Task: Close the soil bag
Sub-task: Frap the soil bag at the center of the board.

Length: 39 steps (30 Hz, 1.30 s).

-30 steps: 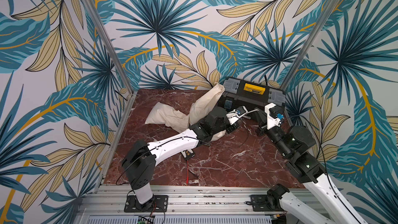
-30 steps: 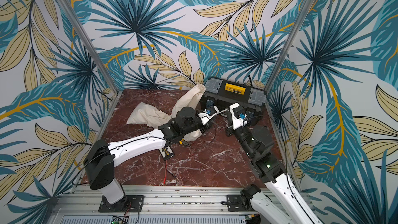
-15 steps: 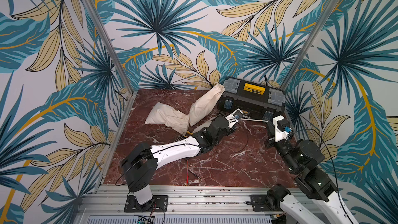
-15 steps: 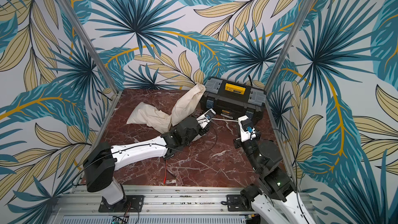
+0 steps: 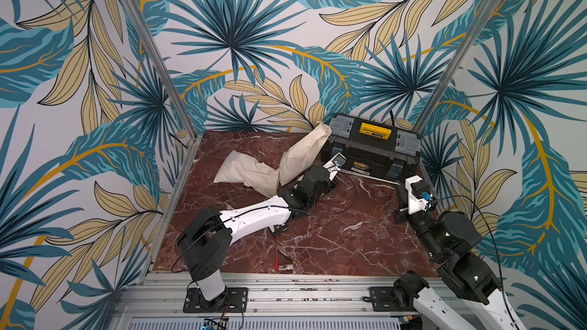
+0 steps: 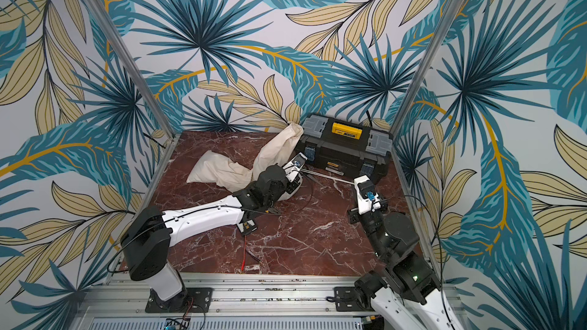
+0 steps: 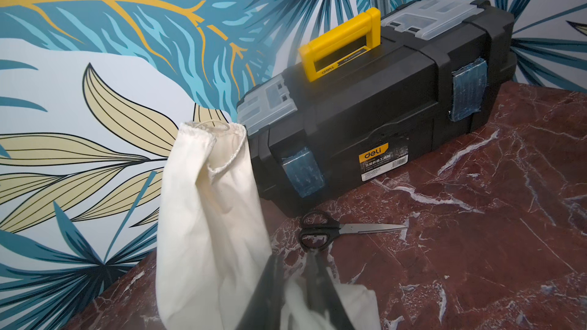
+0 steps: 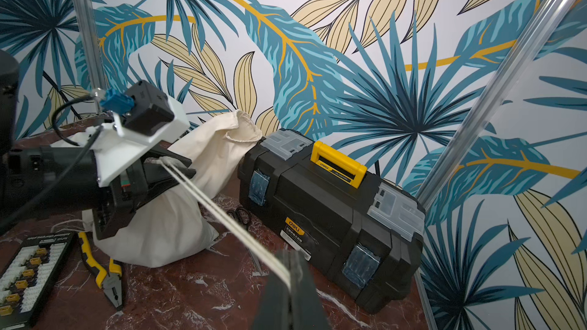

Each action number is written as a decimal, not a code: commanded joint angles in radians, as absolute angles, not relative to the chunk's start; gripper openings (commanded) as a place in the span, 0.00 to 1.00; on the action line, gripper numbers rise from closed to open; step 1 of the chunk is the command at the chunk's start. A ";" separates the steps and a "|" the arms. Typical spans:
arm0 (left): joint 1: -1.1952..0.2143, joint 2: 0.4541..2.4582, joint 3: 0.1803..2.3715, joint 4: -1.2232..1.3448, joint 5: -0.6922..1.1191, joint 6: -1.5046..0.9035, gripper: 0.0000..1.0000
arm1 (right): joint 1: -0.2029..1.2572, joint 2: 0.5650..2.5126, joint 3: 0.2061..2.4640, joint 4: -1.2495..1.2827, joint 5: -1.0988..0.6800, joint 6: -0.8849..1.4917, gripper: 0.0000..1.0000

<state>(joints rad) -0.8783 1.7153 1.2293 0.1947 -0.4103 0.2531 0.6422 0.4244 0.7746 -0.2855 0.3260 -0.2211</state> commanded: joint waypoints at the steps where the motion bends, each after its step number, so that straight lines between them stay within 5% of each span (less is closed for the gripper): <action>1: -0.644 1.759 1.180 -0.089 -0.713 0.159 0.16 | 0.612 0.286 0.834 0.002 0.642 -0.200 0.00; 13: -0.467 1.721 1.186 -0.138 -0.652 0.114 0.22 | 0.612 0.230 0.824 0.015 0.728 -0.203 0.00; 16: -0.442 1.710 1.190 -0.128 -0.616 0.113 0.00 | 0.613 0.257 0.824 0.000 0.708 -0.187 0.00; 24: -0.339 1.656 1.198 -0.166 -0.691 0.186 0.00 | 0.611 0.323 0.786 -0.037 0.727 -0.133 0.00; 27: -0.414 1.598 1.131 -0.125 -0.555 0.235 0.00 | 0.612 0.418 0.713 -0.026 0.599 -0.079 0.00; 34: -0.590 1.537 1.060 -0.013 -0.461 0.204 0.00 | 0.612 0.807 0.509 0.195 0.002 0.044 0.00; 36: -0.597 1.539 1.072 -0.026 -0.466 0.216 0.00 | 0.612 0.883 0.460 0.295 -0.114 0.056 0.12; 39: -0.611 1.536 1.076 -0.037 -0.467 0.238 0.00 | 0.612 0.968 0.407 0.452 -0.201 0.096 0.46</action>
<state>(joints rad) -0.5983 1.5707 1.0611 -0.0414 -0.4145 0.2207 0.6140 0.9432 0.4442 0.2314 -0.0238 0.0349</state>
